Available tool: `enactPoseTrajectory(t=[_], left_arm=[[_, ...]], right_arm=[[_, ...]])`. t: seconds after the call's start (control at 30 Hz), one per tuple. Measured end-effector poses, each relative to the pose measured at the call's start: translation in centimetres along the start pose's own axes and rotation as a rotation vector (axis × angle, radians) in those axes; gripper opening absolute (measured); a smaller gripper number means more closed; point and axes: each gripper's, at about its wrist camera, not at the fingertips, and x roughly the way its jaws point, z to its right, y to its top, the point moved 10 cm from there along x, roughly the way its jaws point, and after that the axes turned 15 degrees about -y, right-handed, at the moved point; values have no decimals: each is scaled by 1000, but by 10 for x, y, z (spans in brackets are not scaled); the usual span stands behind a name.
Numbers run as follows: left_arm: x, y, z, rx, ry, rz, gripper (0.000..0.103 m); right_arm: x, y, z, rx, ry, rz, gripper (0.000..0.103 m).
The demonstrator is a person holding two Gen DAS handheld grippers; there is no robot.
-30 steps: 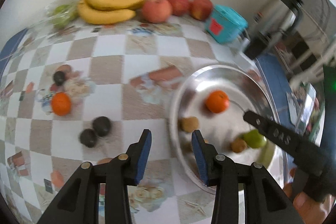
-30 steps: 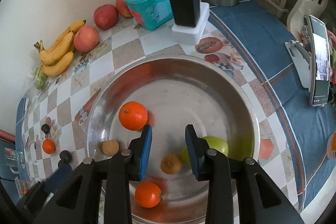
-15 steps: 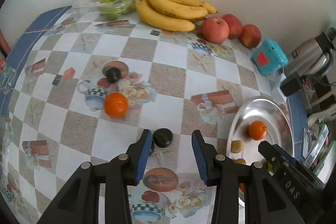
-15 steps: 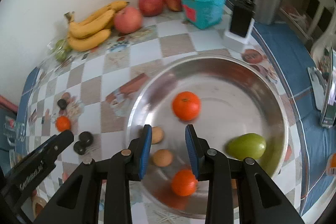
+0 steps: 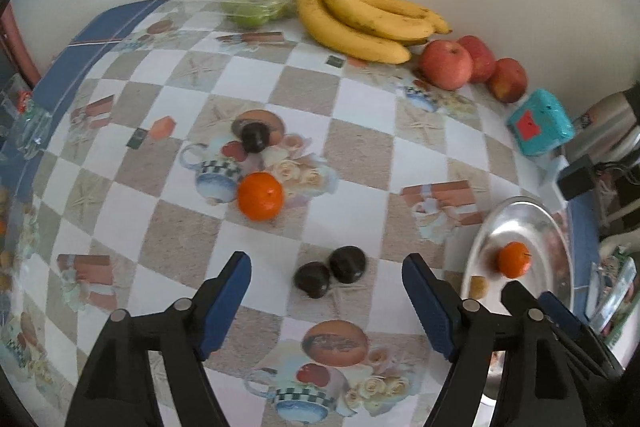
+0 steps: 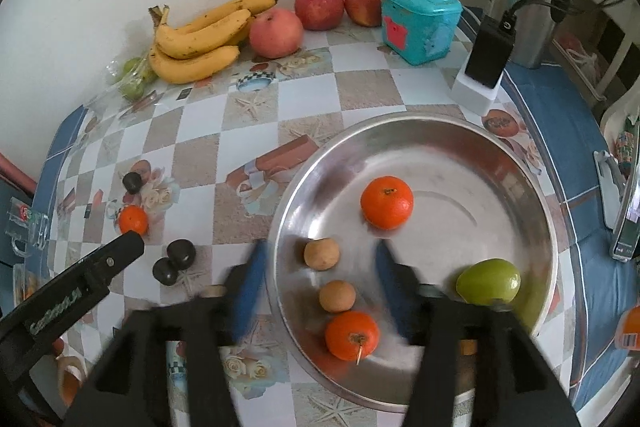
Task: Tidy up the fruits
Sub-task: 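Withdraw both open grippers from the bowl toward the dark fruits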
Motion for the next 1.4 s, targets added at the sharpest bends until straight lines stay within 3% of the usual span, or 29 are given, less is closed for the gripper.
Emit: enactPoseTrajectory(t=[0.07, 0.13, 0.37, 0.43, 0.77, 1.13, 1.4], left_arm=[[2, -1, -5, -19, 6, -8, 81], [4, -3, -12, -33, 27, -15, 87], [4, -4, -24, -43, 83, -11, 102], [4, -4, -25, -39, 92, -8, 102], [4, -4, -29, -29, 118, -12, 103], [4, -4, -31, -9, 114, -25, 103], [-14, 7, -72, -54, 185, 20, 103]], right_arm=[[3, -1, 3, 8, -5, -8, 65], [8, -2, 6, 15, -20, -18, 74], [14, -7, 12, 35, -25, -44, 78], [13, -5, 12, 34, -26, -35, 94], [11, -2, 12, 21, -38, -4, 95], [15, -6, 7, 29, -22, -28, 95], [10, -9, -17, -19, 10, -20, 95]])
